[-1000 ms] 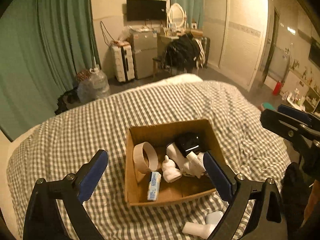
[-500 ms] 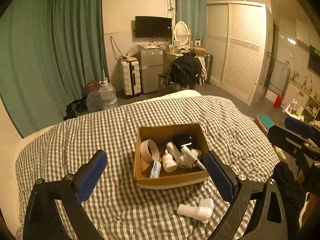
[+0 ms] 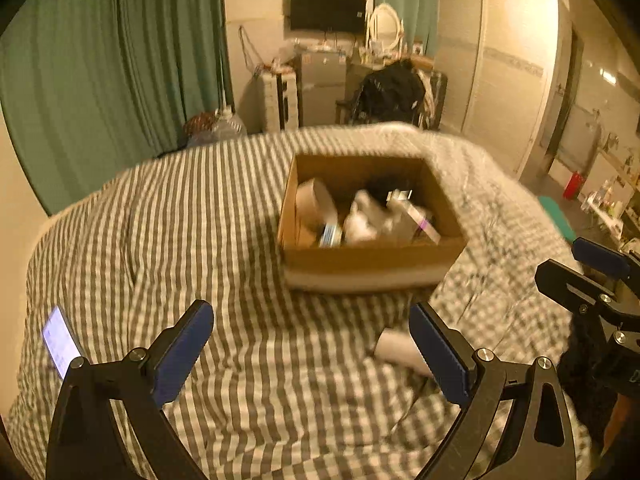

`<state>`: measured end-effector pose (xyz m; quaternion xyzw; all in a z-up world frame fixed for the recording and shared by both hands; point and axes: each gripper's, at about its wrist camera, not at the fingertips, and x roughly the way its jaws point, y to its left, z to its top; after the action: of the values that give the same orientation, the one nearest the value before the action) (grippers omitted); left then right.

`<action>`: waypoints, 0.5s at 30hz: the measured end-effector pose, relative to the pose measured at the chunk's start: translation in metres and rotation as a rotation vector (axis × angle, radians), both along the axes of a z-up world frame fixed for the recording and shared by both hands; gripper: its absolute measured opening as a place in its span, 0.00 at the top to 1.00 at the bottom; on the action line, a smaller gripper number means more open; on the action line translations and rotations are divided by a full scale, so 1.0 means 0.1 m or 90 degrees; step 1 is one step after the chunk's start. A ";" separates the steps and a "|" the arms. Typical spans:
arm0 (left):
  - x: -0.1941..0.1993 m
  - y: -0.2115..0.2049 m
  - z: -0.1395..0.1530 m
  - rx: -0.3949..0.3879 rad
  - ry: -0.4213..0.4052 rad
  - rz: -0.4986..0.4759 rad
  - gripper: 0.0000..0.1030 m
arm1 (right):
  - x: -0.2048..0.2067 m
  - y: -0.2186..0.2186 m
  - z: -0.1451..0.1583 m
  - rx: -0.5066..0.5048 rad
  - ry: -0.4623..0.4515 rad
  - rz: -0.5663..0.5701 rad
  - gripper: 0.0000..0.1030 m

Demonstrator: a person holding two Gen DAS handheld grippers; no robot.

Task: Organize objects
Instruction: 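Grasp the earbud case with the left gripper while the right grasps the white bottle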

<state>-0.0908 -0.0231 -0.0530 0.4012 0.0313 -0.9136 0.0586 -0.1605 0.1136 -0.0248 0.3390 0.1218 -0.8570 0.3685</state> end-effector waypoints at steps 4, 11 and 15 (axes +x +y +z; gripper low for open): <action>0.00 -0.03 -0.37 -0.005 -0.046 0.005 0.02 | -0.01 -0.10 -0.41 0.039 -0.030 0.012 0.26; -0.08 -0.08 -0.91 0.000 -0.119 0.012 0.02 | -0.11 -0.32 -1.10 0.103 -0.096 0.031 0.27; -0.16 -0.13 -1.07 0.017 -0.154 0.023 0.02 | -0.20 -0.45 -1.40 0.145 -0.134 0.039 0.27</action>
<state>-0.1073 -0.0362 -0.1602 0.5084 0.0435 -0.8569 0.0733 -0.1802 0.0684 -0.1645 0.4626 0.1891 -0.7857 0.3645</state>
